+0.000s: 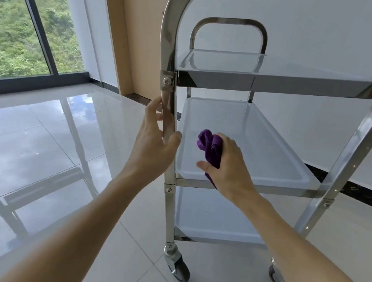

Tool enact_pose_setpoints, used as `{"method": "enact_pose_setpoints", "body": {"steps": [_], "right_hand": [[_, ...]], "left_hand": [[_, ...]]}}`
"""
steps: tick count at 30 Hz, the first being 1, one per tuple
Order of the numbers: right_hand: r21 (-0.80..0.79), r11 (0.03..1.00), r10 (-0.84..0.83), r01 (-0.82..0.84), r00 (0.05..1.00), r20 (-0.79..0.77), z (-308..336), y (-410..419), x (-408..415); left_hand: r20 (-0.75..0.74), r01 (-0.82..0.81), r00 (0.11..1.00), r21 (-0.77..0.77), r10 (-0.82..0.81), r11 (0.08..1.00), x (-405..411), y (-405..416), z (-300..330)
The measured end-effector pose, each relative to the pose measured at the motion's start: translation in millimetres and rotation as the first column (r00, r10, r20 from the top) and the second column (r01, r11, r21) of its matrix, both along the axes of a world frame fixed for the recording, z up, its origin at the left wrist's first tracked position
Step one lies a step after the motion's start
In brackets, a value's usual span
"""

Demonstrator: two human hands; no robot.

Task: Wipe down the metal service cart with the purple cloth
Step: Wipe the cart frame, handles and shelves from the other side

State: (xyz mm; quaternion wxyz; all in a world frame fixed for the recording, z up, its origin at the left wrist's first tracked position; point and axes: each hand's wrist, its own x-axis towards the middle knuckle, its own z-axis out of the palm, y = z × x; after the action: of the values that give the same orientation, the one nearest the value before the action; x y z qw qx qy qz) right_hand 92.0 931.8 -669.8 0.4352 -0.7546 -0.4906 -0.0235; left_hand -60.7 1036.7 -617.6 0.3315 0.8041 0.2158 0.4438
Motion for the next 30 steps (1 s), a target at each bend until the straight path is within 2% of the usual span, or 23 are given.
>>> {"method": "enact_pose_setpoints", "body": {"steps": [3, 6, 8, 17, 23, 26, 30], "right_hand": [[-0.145, 0.986, -0.049, 0.08, 0.976, 0.212, -14, -11, 11], [-0.423, 0.895, 0.083, 0.141, 0.879, 0.47, -43, -17, 11], [-0.446, 0.877, 0.119, 0.179, 0.819, 0.562, -56, -18, 10], [-0.388, 0.91, 0.144, 0.146, 0.766, 0.627, -56, 27, -36], [-0.394, 0.913, 0.158, 0.107, 0.796, 0.584, -51, -9, 10], [-0.391, 0.905, 0.103, 0.164, 0.81, 0.578, -50, -50, 49], [-0.296, 0.918, -0.055, 0.263, 0.825, 0.563, -54, -85, 75]], "left_hand": [[-0.059, 0.035, 0.998, 0.002, -0.034, 0.999, 5, 0, -15], [-0.114, 0.035, 0.993, -0.009, -0.036, 0.999, 5, 6, -27], [-0.163, 0.051, 0.985, -0.009, -0.051, 0.999, 4, 9, -33], [-0.205, 0.005, 0.979, 0.022, 0.0, 1.0, 3, 8, -37], [-0.208, 0.063, 0.977, 0.032, -0.055, 0.998, 1, 16, -39], [-0.225, 0.098, 0.971, 0.043, -0.086, 0.994, 2, 16, -40], [-0.217, 0.139, 0.968, 0.047, -0.126, 0.989, 7, 13, -41]]}}
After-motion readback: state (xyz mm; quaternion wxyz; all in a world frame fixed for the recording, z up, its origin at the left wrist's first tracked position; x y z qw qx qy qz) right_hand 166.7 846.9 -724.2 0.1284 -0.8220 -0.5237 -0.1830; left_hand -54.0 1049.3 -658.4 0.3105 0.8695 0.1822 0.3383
